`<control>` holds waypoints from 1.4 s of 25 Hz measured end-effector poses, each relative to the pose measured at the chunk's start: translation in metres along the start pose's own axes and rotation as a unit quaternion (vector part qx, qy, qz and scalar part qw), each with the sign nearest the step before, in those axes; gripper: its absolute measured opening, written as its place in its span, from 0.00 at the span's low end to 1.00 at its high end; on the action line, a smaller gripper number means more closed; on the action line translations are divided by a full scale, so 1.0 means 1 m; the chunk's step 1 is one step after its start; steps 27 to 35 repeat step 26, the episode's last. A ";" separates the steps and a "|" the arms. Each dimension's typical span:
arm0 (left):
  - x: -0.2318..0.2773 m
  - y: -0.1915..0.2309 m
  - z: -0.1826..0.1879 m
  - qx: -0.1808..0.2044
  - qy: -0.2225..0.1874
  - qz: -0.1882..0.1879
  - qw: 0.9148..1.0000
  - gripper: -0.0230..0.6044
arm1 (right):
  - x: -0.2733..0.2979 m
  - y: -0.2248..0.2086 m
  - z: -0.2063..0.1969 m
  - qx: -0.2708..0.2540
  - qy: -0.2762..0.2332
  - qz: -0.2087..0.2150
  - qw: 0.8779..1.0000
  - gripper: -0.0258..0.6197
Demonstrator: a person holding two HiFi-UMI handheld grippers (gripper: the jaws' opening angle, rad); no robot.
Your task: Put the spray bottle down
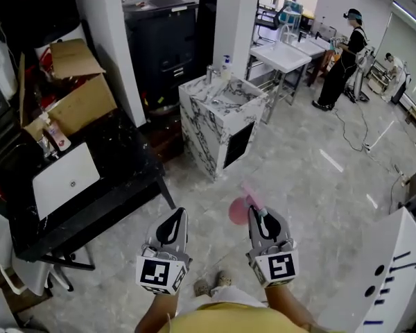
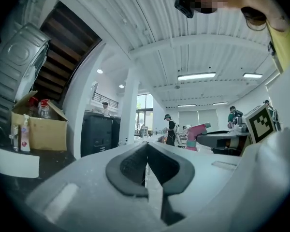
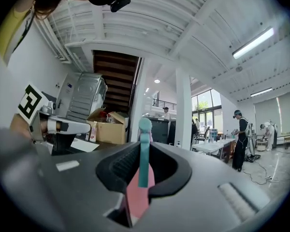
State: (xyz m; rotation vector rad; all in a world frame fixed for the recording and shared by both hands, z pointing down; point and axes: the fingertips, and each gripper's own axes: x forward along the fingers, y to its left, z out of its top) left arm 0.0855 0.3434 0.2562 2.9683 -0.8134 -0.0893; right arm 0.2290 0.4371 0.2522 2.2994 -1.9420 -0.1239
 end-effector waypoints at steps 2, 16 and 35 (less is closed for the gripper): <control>-0.006 -0.009 0.007 0.004 0.001 0.000 1.000 0.04 | -0.012 0.005 0.007 0.001 -0.010 -0.001 1.000 0.12; -0.008 -0.078 0.028 0.026 0.002 -0.009 1.000 0.04 | -0.046 -0.013 0.032 0.001 -0.034 0.008 0.999 0.12; 0.021 -0.095 0.011 0.031 0.005 -0.005 0.999 0.04 | -0.043 -0.042 0.010 0.006 -0.035 0.014 0.999 0.11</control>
